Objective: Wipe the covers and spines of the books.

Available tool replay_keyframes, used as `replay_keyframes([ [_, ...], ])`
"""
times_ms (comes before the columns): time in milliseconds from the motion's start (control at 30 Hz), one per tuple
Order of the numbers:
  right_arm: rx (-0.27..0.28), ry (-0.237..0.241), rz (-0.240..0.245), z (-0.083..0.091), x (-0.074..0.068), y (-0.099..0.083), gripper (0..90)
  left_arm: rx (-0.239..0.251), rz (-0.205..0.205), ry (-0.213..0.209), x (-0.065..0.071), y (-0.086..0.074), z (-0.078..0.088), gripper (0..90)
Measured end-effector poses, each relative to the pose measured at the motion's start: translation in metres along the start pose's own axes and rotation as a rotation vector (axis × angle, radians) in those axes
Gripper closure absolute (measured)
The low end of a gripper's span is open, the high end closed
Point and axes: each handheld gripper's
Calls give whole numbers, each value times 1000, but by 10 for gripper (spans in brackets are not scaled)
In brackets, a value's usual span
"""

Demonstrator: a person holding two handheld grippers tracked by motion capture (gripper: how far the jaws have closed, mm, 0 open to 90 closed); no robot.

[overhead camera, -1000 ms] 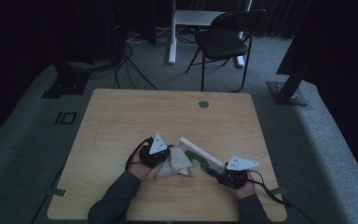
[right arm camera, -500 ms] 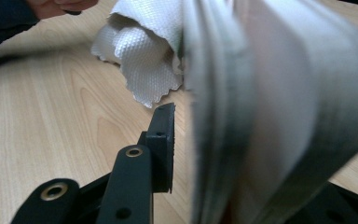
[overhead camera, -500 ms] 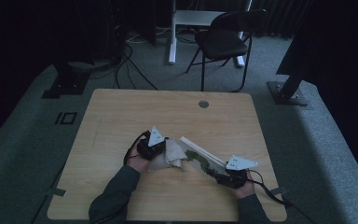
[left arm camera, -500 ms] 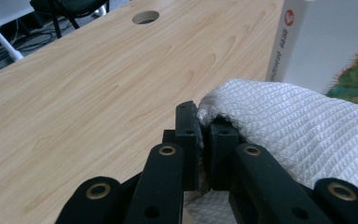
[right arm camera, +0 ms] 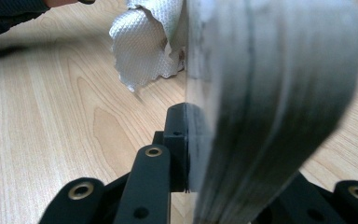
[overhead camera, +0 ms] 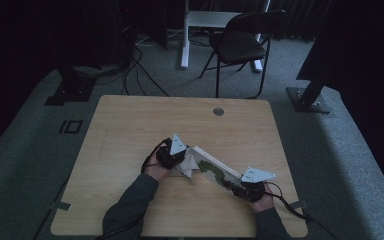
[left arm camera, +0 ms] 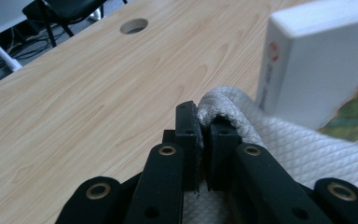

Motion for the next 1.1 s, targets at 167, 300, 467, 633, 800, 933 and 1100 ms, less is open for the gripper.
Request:
replay_keyframes([
  [167, -1, 1, 9, 0, 0, 0, 784, -3, -7, -1, 1, 0, -2, 861],
  [300, -4, -6, 36, 0, -3, 1, 789, -7, -9, -4, 1, -1, -4, 861],
  [467, 8, 4, 53, 0, -6, 3, 792, -9, -7, 5, -1, -3, -5, 861],
  [633, 12, 8, 49, 0, -6, 3, 791, -22, -12, -11, 0, -4, -6, 861],
  [800, 39, 16, 26, 0, -5, 4, 789, -25, -11, -23, 5, -3, -8, 873],
  [933, 137, 43, -32, 4, -1, 8, 779, -28, -4, -27, 6, -4, -8, 879],
  [1100, 149, 39, -44, 3, -1, 9, 776, -19, 17, -28, 6, -5, -8, 883],
])
Point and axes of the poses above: each handheld gripper's, and its own axes: z roughly backward along the jaws, y roughly out of its top, x roughly to its right, and after that the axes turned 12 degrees about x, right-handed
